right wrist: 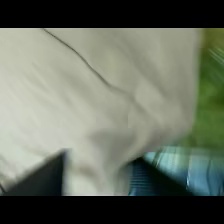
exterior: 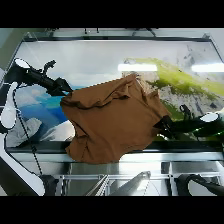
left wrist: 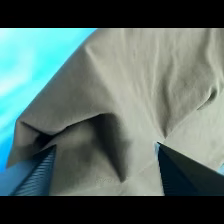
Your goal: Fold the shirts.
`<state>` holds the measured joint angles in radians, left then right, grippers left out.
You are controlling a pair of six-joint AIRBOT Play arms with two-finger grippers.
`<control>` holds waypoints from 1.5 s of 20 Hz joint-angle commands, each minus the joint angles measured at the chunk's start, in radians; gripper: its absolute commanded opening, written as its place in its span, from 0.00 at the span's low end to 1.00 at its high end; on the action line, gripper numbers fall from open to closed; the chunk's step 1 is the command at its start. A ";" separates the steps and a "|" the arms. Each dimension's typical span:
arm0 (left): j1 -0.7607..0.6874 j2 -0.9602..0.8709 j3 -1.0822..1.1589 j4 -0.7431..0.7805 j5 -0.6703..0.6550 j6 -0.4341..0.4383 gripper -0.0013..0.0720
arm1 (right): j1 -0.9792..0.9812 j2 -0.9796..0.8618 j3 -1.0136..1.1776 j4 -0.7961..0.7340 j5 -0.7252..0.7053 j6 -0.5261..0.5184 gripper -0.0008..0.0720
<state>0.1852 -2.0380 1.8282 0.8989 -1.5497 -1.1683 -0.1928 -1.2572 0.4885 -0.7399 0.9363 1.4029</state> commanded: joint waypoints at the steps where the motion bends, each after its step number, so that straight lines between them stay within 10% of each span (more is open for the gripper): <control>1: -0.005 -0.001 0.001 -0.001 0.005 0.002 0.54 | 0.008 -0.070 -0.003 0.214 -0.098 -0.189 0.33; 3: -0.013 -0.006 0.001 -0.002 0.000 0.002 0.43 | 0.008 -0.094 0.003 0.299 -0.110 -0.262 0.21; 5: -0.029 -0.007 0.001 -0.003 -0.001 0.040 0.05 | 0.007 -0.103 0.019 0.316 -0.129 -0.288 0.05; 19: 0.061 0.053 -0.245 -0.208 -0.018 0.063 0.05 | -0.011 -0.599 0.890 0.227 0.031 -0.198 0.04; 20: 0.052 0.053 -0.225 -0.214 -0.014 0.064 0.14 | -0.009 -0.601 0.890 0.214 0.032 -0.198 0.05; 22: 0.025 0.053 -0.166 -0.210 0.018 0.063 0.89 | -0.019 -0.599 0.890 0.180 0.041 -0.198 0.11; 23: 0.008 0.053 -0.137 -0.209 0.024 0.062 0.99 | -0.036 -0.599 0.890 0.177 0.061 -0.199 0.37; 30: -0.136 0.014 -0.096 0.072 -0.066 0.022 0.98 | -0.129 -0.600 0.885 -0.011 0.261 -0.168 0.43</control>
<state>0.1013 -2.0018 1.7218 0.8776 -1.5723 -1.1278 -0.3050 -1.8545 1.3735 -0.6514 1.1194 1.2186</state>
